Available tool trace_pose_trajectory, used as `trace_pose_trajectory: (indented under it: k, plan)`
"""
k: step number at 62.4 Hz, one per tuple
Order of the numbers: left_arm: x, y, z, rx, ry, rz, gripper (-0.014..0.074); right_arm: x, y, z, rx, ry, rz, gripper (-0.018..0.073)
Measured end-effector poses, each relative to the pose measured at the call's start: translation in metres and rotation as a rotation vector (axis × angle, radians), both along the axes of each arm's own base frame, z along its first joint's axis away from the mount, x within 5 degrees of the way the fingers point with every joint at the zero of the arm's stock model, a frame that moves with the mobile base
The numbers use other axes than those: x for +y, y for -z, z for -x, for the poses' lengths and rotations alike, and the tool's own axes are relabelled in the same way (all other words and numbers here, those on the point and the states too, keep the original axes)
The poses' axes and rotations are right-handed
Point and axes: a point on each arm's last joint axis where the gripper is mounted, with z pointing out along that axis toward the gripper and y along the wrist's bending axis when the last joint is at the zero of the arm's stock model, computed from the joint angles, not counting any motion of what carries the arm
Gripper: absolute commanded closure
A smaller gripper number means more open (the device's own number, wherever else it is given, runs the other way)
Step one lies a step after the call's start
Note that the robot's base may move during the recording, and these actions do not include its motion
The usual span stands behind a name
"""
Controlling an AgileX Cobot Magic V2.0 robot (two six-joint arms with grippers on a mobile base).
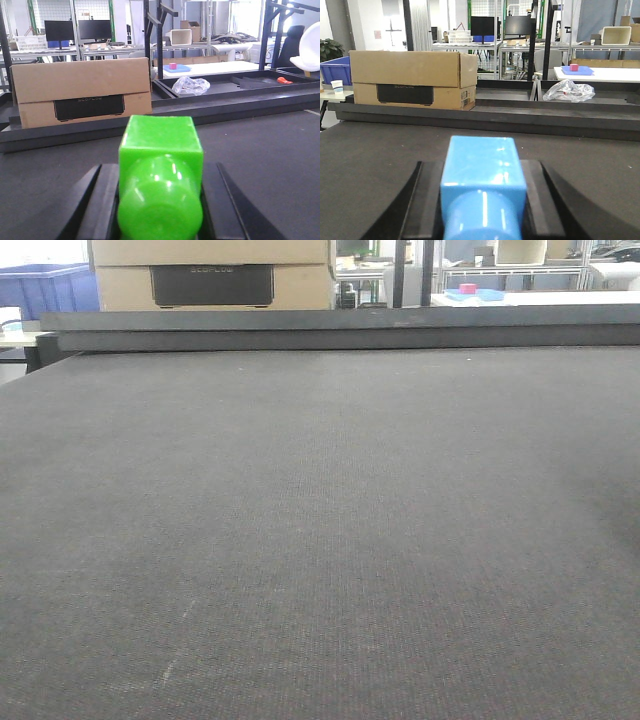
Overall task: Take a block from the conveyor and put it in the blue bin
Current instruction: 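Lift both held blocks up off the conveyor belt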
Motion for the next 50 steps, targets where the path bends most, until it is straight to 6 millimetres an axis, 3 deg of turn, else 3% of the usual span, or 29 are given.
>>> trace_pose_trajectory:
  k: [50]
  plan:
    - [0.0, 0.0, 0.0, -0.001, 0.0, -0.002, 0.0707, 0.0, -0.0004, 0.0, -0.004, 0.0, -0.001, 0.0721]
